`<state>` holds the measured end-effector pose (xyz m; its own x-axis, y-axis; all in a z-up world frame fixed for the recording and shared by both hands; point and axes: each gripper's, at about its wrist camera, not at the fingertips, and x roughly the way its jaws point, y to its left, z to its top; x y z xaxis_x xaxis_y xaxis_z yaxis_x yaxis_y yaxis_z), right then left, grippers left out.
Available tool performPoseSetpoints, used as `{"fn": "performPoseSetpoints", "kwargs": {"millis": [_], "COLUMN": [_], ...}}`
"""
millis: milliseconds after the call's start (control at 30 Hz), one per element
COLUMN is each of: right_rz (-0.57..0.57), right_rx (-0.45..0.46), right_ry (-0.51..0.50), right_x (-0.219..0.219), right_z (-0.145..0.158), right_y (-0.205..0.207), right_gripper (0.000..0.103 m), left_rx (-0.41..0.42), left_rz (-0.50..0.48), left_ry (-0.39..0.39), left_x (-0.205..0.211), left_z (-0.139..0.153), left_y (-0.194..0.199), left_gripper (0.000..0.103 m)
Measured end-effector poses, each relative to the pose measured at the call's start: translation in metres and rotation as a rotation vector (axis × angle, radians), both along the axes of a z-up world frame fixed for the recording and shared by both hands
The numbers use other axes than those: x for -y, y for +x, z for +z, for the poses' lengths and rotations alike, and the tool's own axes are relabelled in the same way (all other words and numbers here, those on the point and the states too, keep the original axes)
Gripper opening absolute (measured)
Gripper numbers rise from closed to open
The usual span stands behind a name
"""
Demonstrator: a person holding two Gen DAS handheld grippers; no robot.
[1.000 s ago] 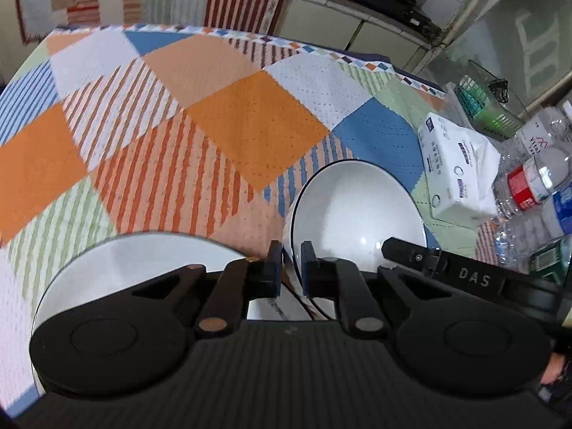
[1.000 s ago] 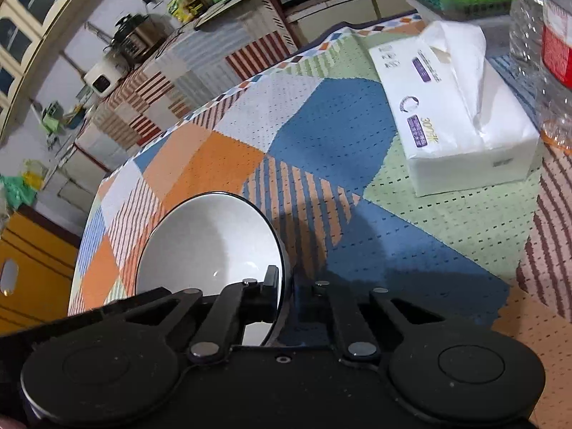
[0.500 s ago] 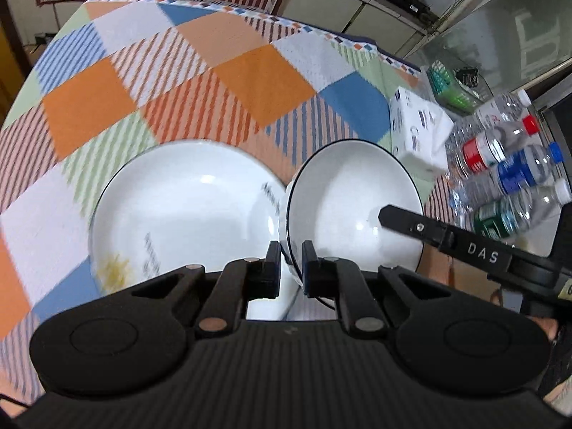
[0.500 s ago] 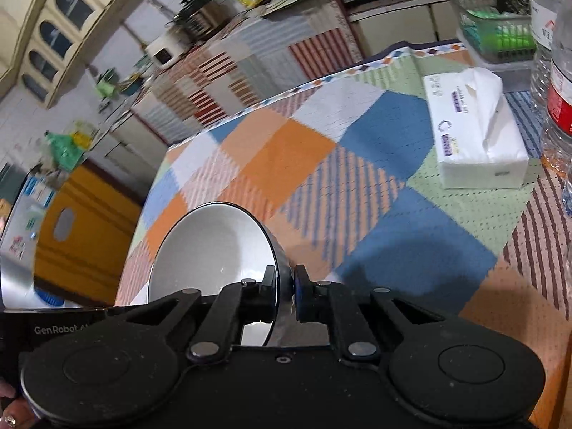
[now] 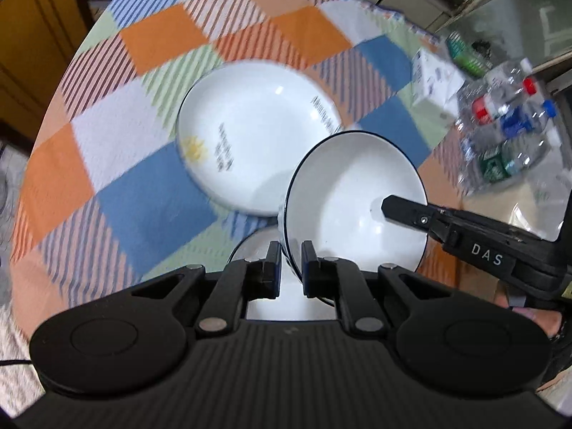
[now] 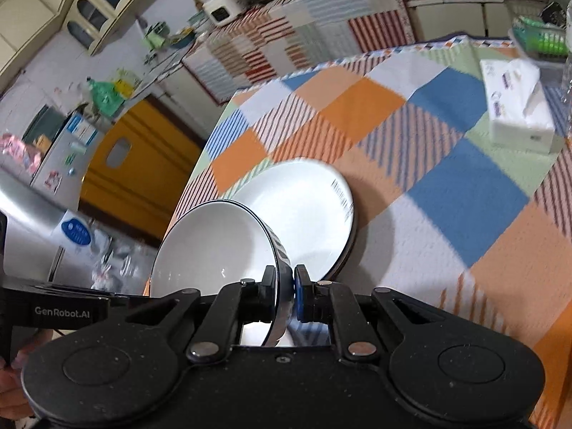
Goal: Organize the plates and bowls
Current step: 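Carry that bowl with both grippers onto the bowl stack, release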
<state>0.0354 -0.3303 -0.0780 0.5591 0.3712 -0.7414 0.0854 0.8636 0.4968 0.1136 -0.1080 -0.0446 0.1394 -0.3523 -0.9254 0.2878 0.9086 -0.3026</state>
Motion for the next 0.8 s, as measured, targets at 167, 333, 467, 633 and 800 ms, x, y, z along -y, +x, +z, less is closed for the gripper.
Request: {"fn": "performPoseSetpoints", "kwargs": {"millis": [167, 333, 467, 633, 800], "right_rz": [0.038, 0.091, 0.131, 0.169, 0.227], "right_rx": [-0.039, -0.072, -0.093, -0.089, -0.049], "right_ry": [-0.018, -0.061, -0.101, -0.18, -0.336], "right_x": [-0.024, -0.042, -0.054, -0.064, -0.083], "right_z": [-0.013, -0.024, -0.032, -0.035, -0.031], "right_y": [-0.008, -0.01, -0.01, -0.012, -0.015], "right_gripper": [0.014, 0.014, 0.014, 0.013, 0.013], "left_rx": [-0.059, -0.125, -0.15, -0.176, -0.187], "left_rz": [-0.003, 0.001, -0.008, -0.011, -0.01], "left_ry": [0.052, 0.076, 0.104, 0.106, 0.122], "left_x": [-0.01, -0.02, -0.017, -0.015, -0.011], "left_z": [-0.018, -0.033, -0.042, -0.049, -0.053], "left_y": [-0.01, -0.01, -0.009, -0.009, -0.007], "left_gripper": [0.01, 0.01, 0.01, 0.01, 0.01]}}
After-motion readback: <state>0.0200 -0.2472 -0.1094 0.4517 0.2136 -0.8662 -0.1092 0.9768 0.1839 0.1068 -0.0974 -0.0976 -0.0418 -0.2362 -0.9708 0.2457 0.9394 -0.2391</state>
